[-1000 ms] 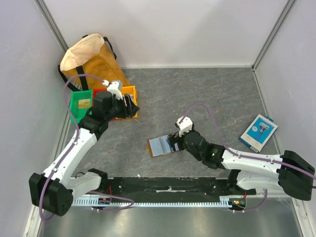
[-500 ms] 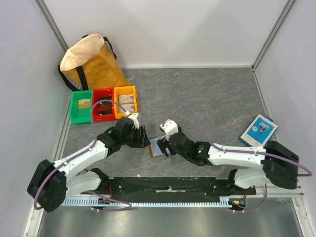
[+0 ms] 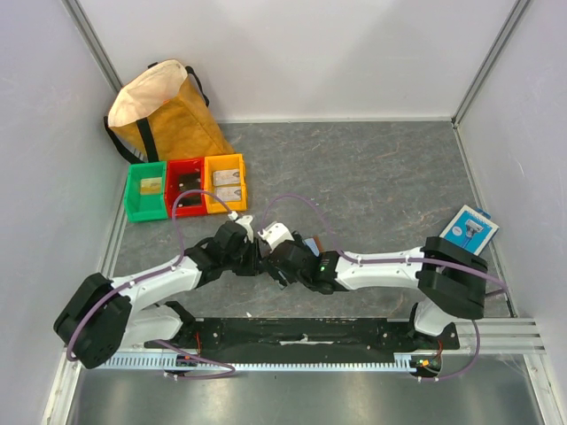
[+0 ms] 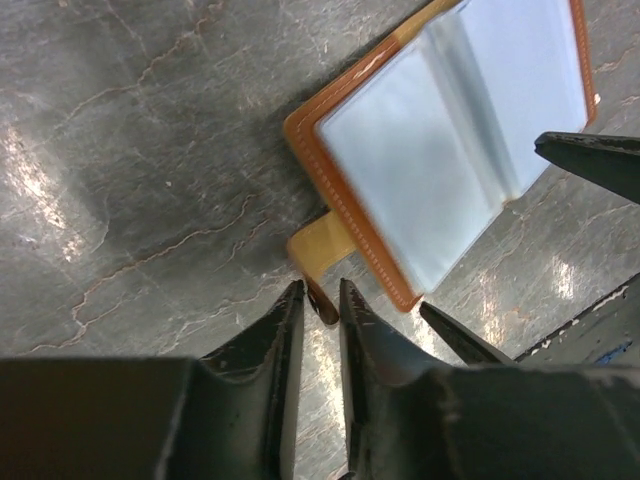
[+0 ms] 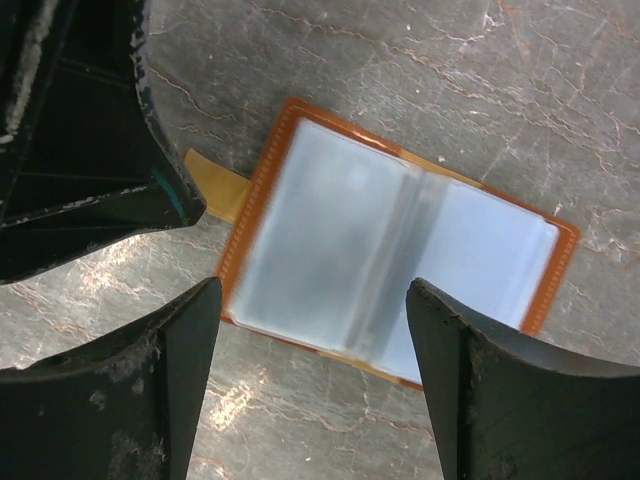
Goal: Take the credit cards out of the card holder
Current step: Remove the credit card from the card holder.
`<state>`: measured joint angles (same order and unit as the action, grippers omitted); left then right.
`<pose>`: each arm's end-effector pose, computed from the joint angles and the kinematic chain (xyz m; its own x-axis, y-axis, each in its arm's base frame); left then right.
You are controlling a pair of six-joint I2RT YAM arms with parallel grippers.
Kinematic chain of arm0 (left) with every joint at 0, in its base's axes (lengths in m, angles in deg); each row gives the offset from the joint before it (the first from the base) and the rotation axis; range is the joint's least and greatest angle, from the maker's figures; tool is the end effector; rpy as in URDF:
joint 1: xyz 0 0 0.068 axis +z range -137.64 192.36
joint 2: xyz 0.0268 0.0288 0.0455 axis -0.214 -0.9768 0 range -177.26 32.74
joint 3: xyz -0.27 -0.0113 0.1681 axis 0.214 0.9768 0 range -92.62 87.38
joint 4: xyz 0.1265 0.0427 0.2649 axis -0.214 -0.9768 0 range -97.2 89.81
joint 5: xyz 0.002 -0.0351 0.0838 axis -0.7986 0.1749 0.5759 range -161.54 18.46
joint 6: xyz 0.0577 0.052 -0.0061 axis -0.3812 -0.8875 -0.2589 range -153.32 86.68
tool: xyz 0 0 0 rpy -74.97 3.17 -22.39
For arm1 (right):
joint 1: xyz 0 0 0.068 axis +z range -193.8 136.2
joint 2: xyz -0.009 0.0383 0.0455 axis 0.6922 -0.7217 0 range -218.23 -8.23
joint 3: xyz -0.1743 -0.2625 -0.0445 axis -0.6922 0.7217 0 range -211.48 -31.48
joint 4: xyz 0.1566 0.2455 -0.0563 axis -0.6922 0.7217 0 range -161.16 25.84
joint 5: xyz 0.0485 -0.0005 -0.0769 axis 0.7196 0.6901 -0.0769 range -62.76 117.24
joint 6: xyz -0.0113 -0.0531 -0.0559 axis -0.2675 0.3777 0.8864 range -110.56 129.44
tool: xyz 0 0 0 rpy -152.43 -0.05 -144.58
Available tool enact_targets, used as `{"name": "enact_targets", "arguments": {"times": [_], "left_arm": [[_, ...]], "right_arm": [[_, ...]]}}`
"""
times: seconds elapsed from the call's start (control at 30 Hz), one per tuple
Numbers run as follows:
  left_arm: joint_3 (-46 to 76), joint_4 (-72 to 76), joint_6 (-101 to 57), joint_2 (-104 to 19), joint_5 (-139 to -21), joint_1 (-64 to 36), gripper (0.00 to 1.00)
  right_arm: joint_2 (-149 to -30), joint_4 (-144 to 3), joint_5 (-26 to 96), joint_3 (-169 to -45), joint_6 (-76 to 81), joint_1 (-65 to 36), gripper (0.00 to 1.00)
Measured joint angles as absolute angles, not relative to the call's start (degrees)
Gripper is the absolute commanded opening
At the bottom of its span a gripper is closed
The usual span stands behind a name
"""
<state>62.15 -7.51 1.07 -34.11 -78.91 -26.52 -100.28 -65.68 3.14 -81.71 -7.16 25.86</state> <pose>0.1820 -0.1578 0.1511 -0.8730 -0.0156 -0.4875 0.2364 0.8607 -0.4509 0.1551 0.3401 0.1815 -0.4617 -0.4955 -0.7357 -0.6550 0.7498 -0.0938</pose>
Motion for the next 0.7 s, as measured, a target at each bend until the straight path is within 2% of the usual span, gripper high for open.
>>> {"name": "enact_targets", "arguments": {"times": [0.13, 0.33, 0.7], "left_arm": [[63.76, -7.24, 1.81, -32.71, -78.91, -26.62, 0.12], [65.25, -7.24, 2.38, -31.73, -78.94, -26.65, 0.02], [65.29, -7.62, 2.53, -30.7, -79.15, -26.67, 0.02]], "right_arm": [[-102.77, -65.51, 3.23, -83.33, -7.14, 26.26, 0.81], [-105.04, -65.03, 2.6, -83.9, -7.18, 26.48, 0.79], [-105.24, -63.78, -0.24, -83.9, -7.35, 26.48, 0.61]]}}
